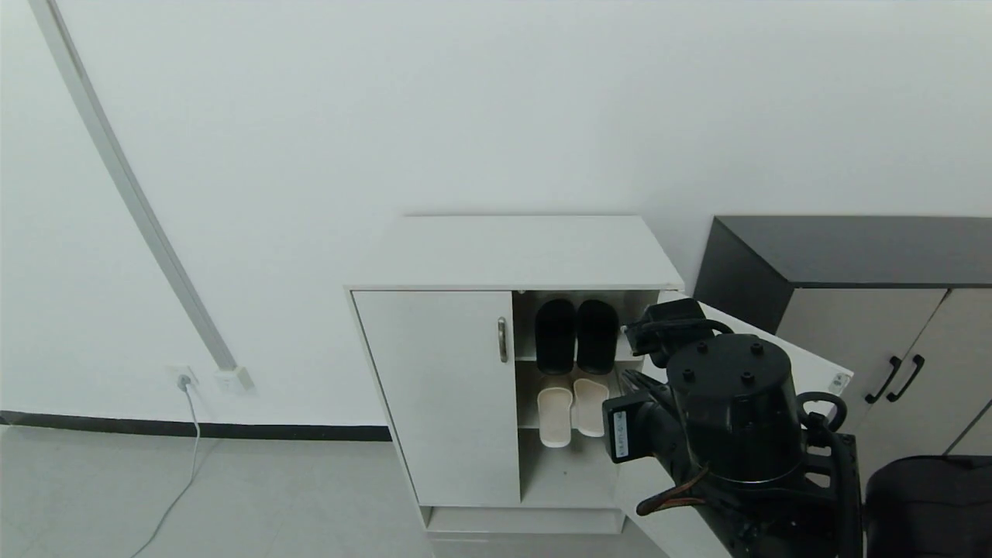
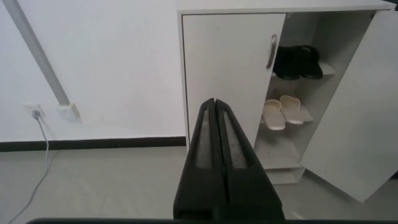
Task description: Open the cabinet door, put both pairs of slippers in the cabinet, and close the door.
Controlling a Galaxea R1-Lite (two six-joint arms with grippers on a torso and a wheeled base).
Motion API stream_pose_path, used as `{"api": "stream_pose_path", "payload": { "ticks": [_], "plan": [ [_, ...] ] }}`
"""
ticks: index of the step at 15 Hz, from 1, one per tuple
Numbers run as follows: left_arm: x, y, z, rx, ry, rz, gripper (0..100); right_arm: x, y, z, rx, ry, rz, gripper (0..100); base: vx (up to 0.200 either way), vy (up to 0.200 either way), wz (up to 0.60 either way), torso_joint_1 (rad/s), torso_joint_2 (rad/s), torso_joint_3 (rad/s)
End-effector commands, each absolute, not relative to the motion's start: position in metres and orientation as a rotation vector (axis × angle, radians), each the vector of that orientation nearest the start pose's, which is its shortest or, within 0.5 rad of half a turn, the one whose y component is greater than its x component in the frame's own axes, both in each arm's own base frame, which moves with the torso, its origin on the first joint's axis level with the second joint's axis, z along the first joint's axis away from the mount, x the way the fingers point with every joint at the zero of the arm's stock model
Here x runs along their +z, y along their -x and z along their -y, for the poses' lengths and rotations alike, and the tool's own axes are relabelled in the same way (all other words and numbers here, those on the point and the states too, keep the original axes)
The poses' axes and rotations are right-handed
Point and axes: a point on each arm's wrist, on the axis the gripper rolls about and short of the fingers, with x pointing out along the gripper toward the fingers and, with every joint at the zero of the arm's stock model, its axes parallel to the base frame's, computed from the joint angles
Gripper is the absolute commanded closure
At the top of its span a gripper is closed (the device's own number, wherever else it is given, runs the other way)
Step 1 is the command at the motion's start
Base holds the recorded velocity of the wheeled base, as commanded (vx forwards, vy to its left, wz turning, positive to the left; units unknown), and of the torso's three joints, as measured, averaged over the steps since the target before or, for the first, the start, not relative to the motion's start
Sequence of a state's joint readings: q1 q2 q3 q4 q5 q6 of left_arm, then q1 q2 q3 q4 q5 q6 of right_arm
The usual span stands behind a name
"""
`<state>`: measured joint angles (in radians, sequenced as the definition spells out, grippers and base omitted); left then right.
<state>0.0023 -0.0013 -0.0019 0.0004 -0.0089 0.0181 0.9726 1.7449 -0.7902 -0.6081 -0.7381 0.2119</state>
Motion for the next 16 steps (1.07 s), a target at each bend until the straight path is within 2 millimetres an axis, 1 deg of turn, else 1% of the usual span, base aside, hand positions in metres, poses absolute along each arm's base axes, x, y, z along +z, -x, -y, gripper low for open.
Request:
{"api": "stream_pose_path", "payload": {
  "ticks": [1,2,7,10,13,16],
  "plan": [
    [0.076,0.023,0.0,-0.006,-0.017,0.0,100,0.163,-0.184,-0.244,0.206,0.053,-0.253,100,0.0,0.0,0.0,0.139,-0.33,-0.188],
    [0.076,0.023,0.0,-0.006,-0.017,0.0,100,0.163,-0.184,-0.244,0.206,0.055,-0.253,100,0.0,0.0,0.0,0.076,-0.17,-0.105],
    [0.076,0.023,0.0,-0.006,-0.017,-0.001,100,0.162,-0.185,-0.243,0.204,0.058,-0.256,100,0.0,0.0,-0.6,0.018,-0.04,-0.023],
    [0.076,0.023,0.0,-0.006,-0.017,-0.001,100,0.161,-0.191,-0.24,0.181,0.058,-0.257,100,0.0,0.0,-0.6,0.01,0.0,-0.002],
    [0.076,0.023,0.0,-0.006,-0.017,-0.001,100,0.158,-0.197,-0.237,0.158,0.066,-0.264,100,0.0,0.0,0.0,0.0,0.0,0.0],
    [0.076,0.023,0.0,-0.006,-0.017,-0.001,100,0.156,-0.199,-0.237,0.152,0.069,-0.267,100,0.0,0.0,0.0,0.0,0.0,0.0]
  ]
}}
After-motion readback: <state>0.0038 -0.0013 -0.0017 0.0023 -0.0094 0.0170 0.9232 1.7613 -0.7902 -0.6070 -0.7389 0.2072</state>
